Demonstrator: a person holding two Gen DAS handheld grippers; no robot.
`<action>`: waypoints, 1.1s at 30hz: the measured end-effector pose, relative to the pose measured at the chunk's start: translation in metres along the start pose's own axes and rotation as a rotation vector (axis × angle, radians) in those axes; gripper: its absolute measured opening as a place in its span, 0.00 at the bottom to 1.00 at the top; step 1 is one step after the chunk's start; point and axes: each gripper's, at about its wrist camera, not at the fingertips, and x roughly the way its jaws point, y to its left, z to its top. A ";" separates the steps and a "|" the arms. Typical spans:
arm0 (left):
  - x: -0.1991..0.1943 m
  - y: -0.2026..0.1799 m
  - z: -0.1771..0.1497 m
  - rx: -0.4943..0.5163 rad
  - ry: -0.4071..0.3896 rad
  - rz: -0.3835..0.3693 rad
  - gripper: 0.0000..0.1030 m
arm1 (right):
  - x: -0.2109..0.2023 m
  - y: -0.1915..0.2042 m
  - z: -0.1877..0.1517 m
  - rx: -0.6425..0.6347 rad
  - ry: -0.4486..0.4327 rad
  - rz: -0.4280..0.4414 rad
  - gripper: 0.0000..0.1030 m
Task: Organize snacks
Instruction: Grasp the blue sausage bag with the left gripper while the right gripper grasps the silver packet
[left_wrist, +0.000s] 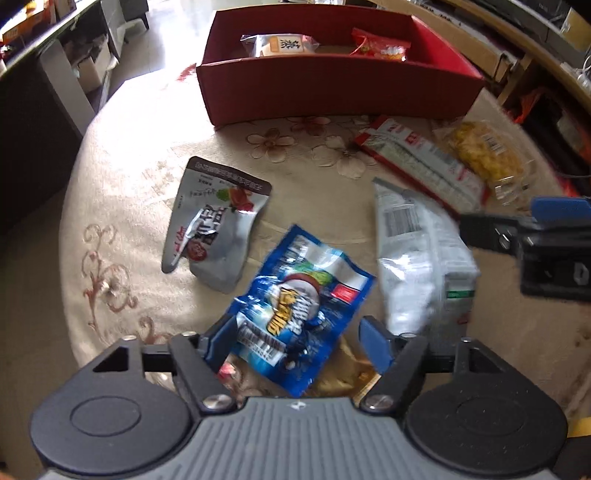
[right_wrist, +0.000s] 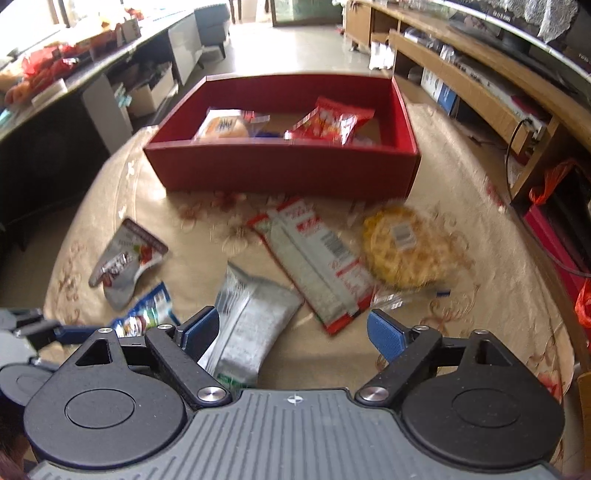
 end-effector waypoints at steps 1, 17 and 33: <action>0.003 -0.001 0.001 0.010 -0.002 0.012 0.67 | 0.002 0.000 -0.001 0.004 0.013 0.004 0.88; -0.014 0.001 -0.008 -0.007 -0.019 -0.068 0.52 | 0.017 0.010 0.000 -0.006 0.055 -0.013 0.90; -0.026 0.025 -0.008 -0.038 -0.027 -0.084 0.65 | 0.043 0.036 -0.017 -0.151 0.127 -0.027 0.58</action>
